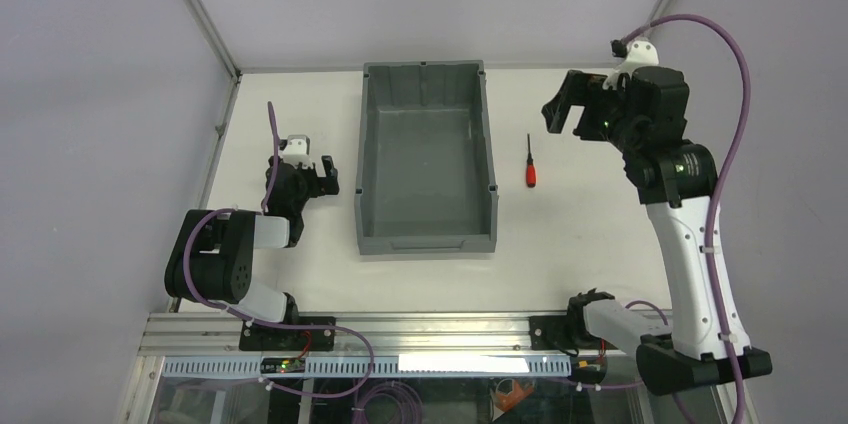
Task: Put the screwdriver in the bin
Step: Pick up the screwdriver from the center of the board.
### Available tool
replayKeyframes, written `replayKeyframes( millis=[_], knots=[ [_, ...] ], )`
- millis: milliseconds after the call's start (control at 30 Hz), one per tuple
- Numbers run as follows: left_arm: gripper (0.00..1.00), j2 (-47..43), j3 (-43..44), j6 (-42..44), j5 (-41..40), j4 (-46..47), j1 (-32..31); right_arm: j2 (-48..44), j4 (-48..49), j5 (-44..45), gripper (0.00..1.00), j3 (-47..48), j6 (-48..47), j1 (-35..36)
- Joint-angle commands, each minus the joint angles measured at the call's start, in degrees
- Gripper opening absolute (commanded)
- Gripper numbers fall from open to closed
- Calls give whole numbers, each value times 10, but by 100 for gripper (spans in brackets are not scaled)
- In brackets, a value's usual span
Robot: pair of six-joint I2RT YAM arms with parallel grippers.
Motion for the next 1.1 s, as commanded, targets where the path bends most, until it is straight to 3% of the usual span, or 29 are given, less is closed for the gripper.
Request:
replayKeyframes(
  millis=[0, 433, 1067],
  knots=[
    [99, -3, 10, 14, 10, 38, 3, 45, -40, 23, 99, 65, -12, -2],
    [99, -3, 10, 14, 10, 38, 3, 215, -128, 32, 99, 160, -3, -2],
    [99, -3, 10, 14, 10, 38, 3, 388, -113, 33, 98, 79, 24, -3]
  ],
)
